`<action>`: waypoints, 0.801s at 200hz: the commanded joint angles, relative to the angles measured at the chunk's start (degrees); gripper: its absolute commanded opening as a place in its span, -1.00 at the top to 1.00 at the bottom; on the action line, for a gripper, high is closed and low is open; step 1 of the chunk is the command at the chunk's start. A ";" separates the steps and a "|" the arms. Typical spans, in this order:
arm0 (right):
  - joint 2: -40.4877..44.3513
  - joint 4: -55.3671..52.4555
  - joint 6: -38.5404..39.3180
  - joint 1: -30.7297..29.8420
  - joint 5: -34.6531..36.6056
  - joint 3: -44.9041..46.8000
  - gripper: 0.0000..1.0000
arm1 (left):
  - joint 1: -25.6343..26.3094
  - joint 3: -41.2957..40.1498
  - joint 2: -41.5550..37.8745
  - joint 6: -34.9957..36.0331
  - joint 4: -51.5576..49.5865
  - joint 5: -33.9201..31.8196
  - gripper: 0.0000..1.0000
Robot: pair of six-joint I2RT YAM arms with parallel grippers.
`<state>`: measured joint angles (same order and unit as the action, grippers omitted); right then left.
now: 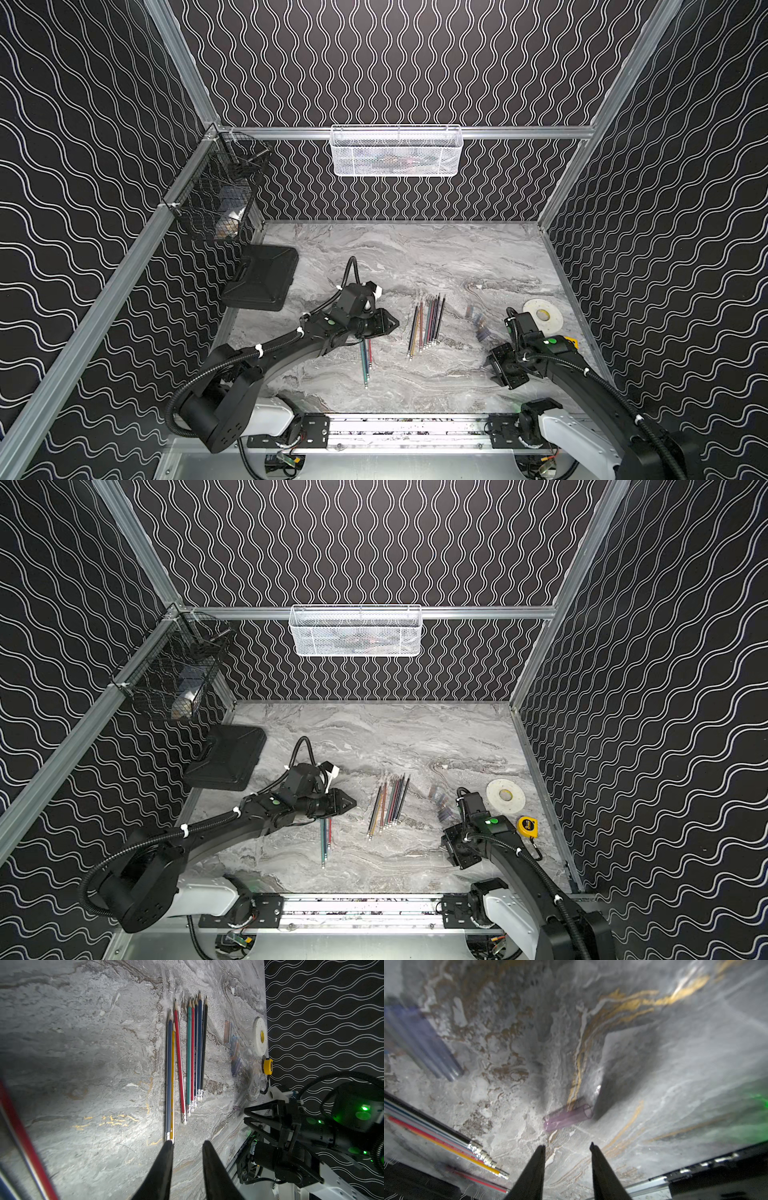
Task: Remove the protective cover of the pencils
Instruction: Move the protective sleeve to the center of the board.
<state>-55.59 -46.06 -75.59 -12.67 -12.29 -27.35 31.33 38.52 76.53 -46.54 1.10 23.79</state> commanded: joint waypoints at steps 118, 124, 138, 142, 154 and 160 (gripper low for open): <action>-10.61 11.27 6.66 0.71 7.00 -3.51 0.24 | -3.28 -6.88 -16.29 2.94 -14.57 -3.38 0.41; -10.85 11.18 7.28 0.78 7.37 -4.12 0.24 | -3.29 -7.01 -16.75 3.25 -15.31 -3.53 0.41; -10.94 10.76 8.77 0.87 8.03 -5.50 0.25 | -3.27 -7.51 -17.54 3.72 -17.09 -3.74 0.41; -10.86 10.68 9.21 0.89 8.20 -5.81 0.25 | -3.27 -7.77 -17.76 3.66 -17.47 -3.75 0.41; -10.29 10.17 10.36 0.93 8.40 -6.69 0.25 | -3.29 -8.47 -18.23 3.49 -18.76 -3.91 0.40; -9.79 9.87 10.90 0.89 8.49 -7.12 0.25 | -3.27 -8.77 -18.44 3.55 -19.45 -4.06 0.40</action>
<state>-66.30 -35.44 -67.83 -11.84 -6.33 -32.84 28.18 30.70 58.94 -43.66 -14.37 20.84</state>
